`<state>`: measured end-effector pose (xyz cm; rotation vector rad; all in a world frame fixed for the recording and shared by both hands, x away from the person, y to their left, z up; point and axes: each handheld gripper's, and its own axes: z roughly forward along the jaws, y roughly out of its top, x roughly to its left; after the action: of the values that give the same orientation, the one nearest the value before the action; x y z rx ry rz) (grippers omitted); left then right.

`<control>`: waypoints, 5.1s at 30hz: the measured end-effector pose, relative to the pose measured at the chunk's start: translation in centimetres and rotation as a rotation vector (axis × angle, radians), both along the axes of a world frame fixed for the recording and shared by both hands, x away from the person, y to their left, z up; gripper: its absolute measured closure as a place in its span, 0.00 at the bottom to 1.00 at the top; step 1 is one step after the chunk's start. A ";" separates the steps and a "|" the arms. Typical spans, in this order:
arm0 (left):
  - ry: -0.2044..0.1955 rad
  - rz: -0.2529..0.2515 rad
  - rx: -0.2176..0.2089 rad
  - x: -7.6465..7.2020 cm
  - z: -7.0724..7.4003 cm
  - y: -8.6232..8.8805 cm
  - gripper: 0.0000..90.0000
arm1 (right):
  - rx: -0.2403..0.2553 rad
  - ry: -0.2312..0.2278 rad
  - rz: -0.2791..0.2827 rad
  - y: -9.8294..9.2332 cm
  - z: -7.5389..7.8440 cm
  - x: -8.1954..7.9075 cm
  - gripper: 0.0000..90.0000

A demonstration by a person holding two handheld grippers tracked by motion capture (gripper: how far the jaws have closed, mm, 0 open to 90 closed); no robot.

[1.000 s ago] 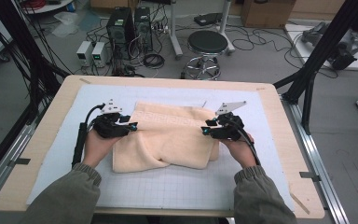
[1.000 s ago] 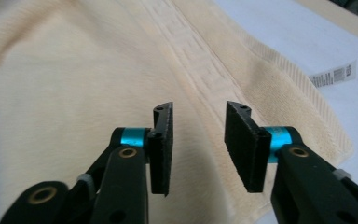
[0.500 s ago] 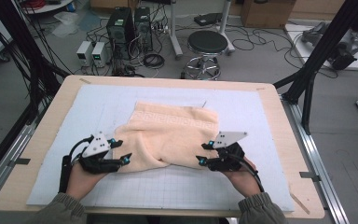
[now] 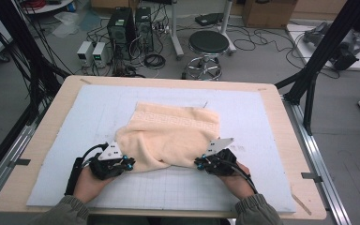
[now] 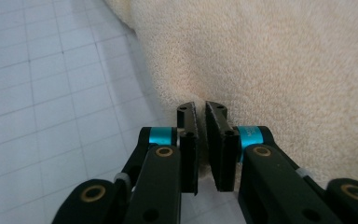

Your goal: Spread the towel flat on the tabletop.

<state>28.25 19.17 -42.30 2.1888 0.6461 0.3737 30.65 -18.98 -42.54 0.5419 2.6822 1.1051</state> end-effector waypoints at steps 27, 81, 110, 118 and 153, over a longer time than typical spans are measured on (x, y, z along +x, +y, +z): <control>-0.032 0.150 -0.122 2.8 4.2 3.4 0.95 | 0.021 -0.076 -0.168 -3.2 5.8 4.0 0.93; -0.039 -0.129 -0.109 -5.3 6.4 2.6 0.91 | 0.115 -0.099 0.149 -3.0 6.1 -7.0 0.94; 0.022 -0.062 0.020 -1.0 0.1 0.8 0.92 | 0.008 -0.002 0.034 -1.6 -0.5 -1.6 0.92; -0.017 -0.086 -0.035 -4.5 2.8 1.9 0.93 | 0.076 -0.019 0.082 -2.0 1.7 -4.1 0.93; 0.110 -0.213 0.005 -3.3 -0.8 -1.9 0.73 | 0.018 0.079 0.091 -1.8 -1.2 -3.8 0.69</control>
<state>24.97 17.26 -43.09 2.2679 0.4648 0.1445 26.83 -20.73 -43.73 0.4806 2.7924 1.1552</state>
